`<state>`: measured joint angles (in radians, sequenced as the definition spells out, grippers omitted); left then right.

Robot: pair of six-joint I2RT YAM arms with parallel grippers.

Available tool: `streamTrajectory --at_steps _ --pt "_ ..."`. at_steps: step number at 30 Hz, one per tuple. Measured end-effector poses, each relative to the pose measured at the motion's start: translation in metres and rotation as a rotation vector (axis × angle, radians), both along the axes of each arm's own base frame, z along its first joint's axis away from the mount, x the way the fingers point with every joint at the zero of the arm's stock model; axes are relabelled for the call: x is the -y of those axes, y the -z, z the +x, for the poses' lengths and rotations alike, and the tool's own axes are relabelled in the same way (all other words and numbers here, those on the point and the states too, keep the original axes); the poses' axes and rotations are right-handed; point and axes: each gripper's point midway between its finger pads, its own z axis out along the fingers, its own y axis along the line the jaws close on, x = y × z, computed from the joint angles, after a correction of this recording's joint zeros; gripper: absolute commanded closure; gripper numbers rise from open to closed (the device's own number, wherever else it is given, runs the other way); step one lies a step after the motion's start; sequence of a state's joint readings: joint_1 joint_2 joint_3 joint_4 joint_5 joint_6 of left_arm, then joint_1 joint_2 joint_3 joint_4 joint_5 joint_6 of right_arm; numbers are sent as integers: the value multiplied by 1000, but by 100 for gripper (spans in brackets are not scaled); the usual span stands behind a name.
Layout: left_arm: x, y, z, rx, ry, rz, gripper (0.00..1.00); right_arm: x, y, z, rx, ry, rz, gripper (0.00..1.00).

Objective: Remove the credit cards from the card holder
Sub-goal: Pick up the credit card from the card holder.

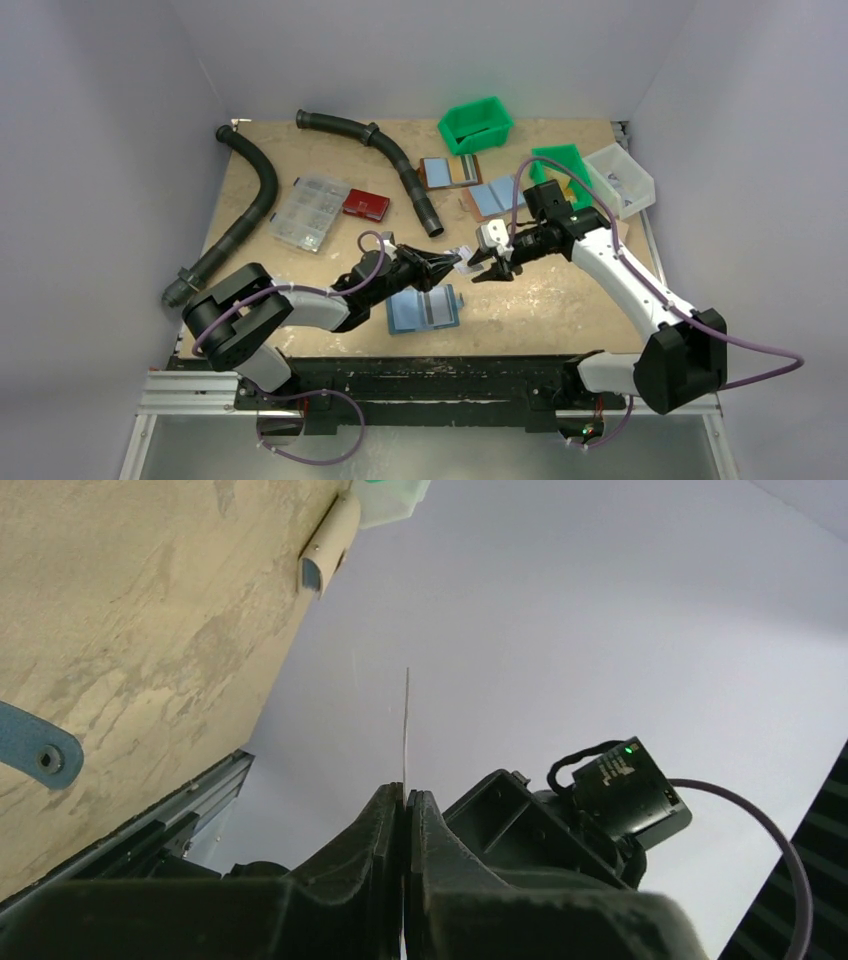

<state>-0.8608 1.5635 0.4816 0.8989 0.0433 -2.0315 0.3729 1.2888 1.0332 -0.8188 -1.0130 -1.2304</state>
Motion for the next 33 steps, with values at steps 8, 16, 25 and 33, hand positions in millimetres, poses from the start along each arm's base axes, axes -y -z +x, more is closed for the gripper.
streamTrajectory --at_steps 8,16,25,33 --pt "-12 2 5 165 10 104 100 7 -7 -17 -116 -66 5 2" --pt "-35 22 1 582 157 547 100 16 -7 -5 -209 14 -6 1" --pt "-42 -15 -21 1119 284 766 100 8 10 -2 -347 40 -17 1" --pt "-32 13 -36 1196 401 793 100 0 11 -5 -371 31 -21 5"
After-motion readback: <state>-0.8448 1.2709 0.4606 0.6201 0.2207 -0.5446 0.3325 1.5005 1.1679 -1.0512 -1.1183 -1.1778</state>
